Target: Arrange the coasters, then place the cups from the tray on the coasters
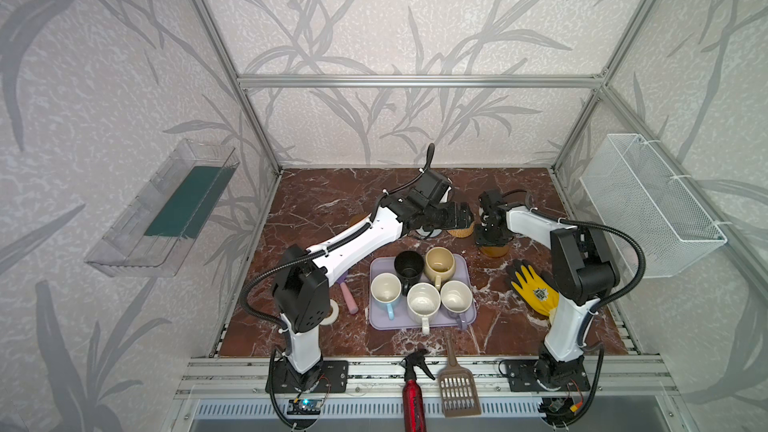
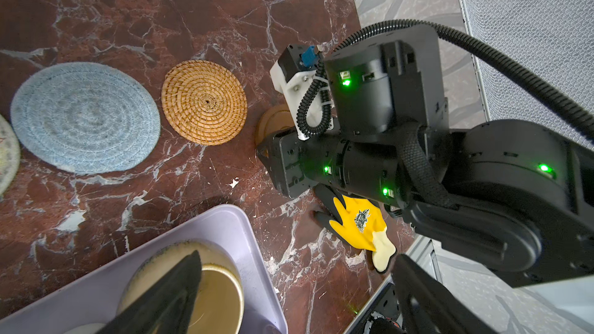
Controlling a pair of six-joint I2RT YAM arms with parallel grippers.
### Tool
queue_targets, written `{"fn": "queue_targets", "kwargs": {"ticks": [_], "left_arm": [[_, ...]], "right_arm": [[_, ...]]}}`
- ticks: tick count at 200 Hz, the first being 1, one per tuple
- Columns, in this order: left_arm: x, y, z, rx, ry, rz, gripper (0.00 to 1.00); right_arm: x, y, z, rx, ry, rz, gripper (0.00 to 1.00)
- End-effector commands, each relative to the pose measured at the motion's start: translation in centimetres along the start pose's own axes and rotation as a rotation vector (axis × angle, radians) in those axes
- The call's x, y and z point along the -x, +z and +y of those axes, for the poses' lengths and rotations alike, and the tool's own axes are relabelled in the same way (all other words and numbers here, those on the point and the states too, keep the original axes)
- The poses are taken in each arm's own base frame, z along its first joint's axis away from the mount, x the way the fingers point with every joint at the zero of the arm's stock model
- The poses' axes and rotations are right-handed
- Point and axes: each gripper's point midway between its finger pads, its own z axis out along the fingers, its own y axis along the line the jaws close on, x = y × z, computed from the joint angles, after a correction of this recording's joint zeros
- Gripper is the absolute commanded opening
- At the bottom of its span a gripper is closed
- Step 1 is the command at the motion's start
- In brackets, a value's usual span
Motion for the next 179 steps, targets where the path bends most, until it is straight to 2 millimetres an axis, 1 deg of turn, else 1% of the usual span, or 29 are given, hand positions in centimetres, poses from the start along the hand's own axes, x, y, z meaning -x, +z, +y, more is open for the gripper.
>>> {"fn": "queue_targets", "kwargs": {"ticks": [1, 35, 69, 110, 149, 179], "left_arm": [[0.5, -0.2, -1.0, -0.022, -0.001, -0.011, 0.95], [0.6, -0.6, -0.9, -0.016, 0.003, -0.022, 0.95], [0.8, -0.9, -1.0, -0.015, 0.005, -0.030, 0.95], [0.8, -1.1, -0.7, -0.007, 0.006, -0.038, 0.95], [0.6, -1.2, -0.5, 0.000, 0.009, -0.036, 0.95], [0.7, -1.3, -0.4, 0.007, 0.010, -0.040, 0.95]], "right_arm": [[-2.0, 1.2, -1.3, -0.069, -0.010, 0.106, 0.45], [-1.1, 1.5, -2.0, -0.062, 0.008, 0.105, 0.42], [0.1, 1.8, -2.3, -0.050, 0.026, 0.103, 0.41], [1.7, 2.2, -2.0, -0.017, 0.029, 0.097, 0.40], [3.2, 2.9, -2.2, -0.008, 0.033, 0.104, 0.40], [3.8, 3.2, -1.5, 0.026, 0.028, 0.107, 0.40]]}}
